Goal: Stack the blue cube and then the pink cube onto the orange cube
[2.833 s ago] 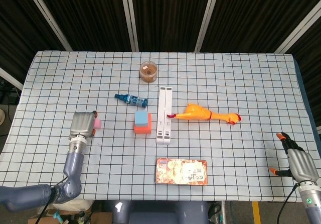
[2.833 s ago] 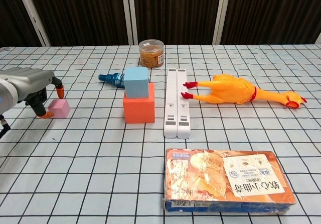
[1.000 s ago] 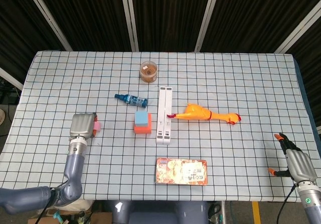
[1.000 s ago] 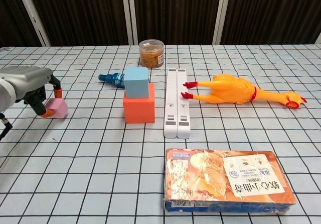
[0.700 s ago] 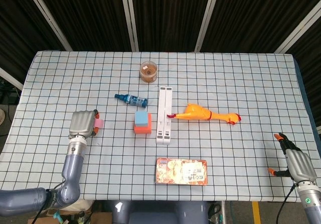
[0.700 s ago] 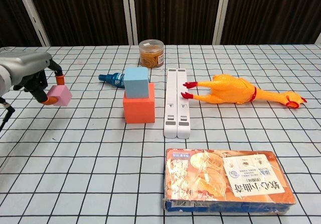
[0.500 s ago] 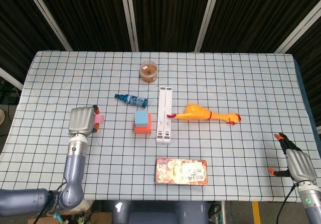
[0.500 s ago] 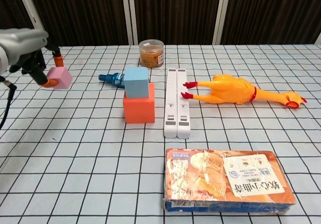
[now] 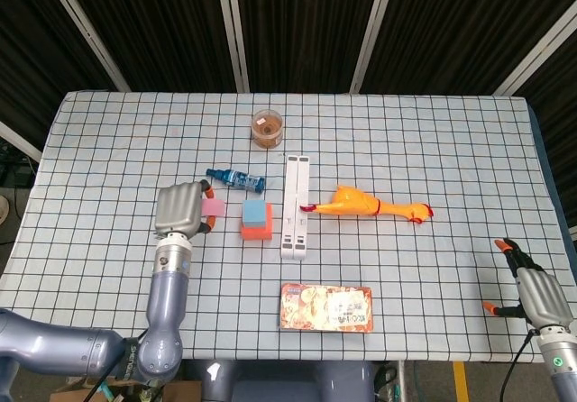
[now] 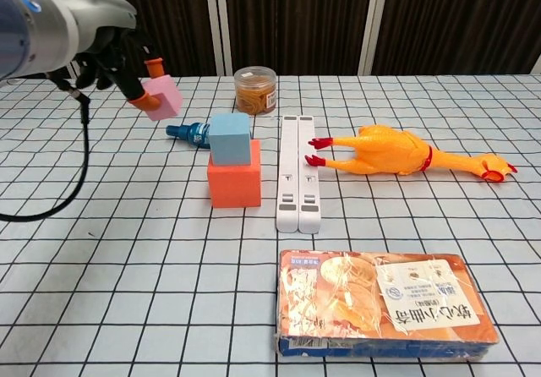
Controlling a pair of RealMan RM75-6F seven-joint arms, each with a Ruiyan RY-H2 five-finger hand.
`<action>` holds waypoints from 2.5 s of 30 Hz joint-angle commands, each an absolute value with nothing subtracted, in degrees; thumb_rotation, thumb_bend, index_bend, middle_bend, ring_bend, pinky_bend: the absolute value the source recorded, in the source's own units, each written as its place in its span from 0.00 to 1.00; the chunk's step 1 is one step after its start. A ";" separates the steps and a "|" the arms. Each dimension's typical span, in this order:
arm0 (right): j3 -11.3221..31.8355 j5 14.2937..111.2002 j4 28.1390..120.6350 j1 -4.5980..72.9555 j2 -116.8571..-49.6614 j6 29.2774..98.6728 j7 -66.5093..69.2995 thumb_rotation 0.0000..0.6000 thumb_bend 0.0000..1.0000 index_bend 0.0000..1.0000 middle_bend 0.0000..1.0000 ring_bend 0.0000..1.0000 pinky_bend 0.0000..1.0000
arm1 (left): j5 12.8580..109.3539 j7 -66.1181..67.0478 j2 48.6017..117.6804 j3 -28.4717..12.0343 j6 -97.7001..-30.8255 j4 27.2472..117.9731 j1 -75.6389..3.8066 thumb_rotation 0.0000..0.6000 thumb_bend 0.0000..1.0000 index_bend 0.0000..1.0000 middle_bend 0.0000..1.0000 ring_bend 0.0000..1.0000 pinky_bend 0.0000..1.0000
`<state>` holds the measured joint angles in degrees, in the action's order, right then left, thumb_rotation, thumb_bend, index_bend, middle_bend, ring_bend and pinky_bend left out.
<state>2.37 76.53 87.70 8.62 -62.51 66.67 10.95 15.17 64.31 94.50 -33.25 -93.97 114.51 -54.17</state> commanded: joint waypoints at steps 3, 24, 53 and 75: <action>2.37 76.44 87.44 8.72 -62.61 66.40 11.21 1.00 0.04 0.07 0.05 0.15 0.25 | 11.39 65.91 97.30 -36.45 -95.70 112.37 -58.67 1.00 0.41 0.48 0.95 0.77 0.78; 2.34 75.94 86.97 9.00 -62.90 65.60 11.08 1.00 0.04 0.07 0.05 0.15 0.25 | 1.13 74.73 98.12 -41.87 -101.52 106.94 -69.13 1.00 0.42 0.48 0.95 0.77 0.78; 2.32 76.00 86.64 8.98 -62.77 65.44 11.87 1.00 0.04 0.07 0.05 0.15 0.25 | -2.56 74.32 104.37 -42.73 -103.47 96.35 -74.73 1.00 0.42 0.49 0.95 0.77 0.78; 2.34 76.18 86.36 8.96 -62.75 65.45 12.57 1.00 0.04 0.07 0.05 0.15 0.25 | 0.01 72.62 105.95 -41.57 -101.29 94.13 -74.86 1.00 0.42 0.48 0.95 0.77 0.78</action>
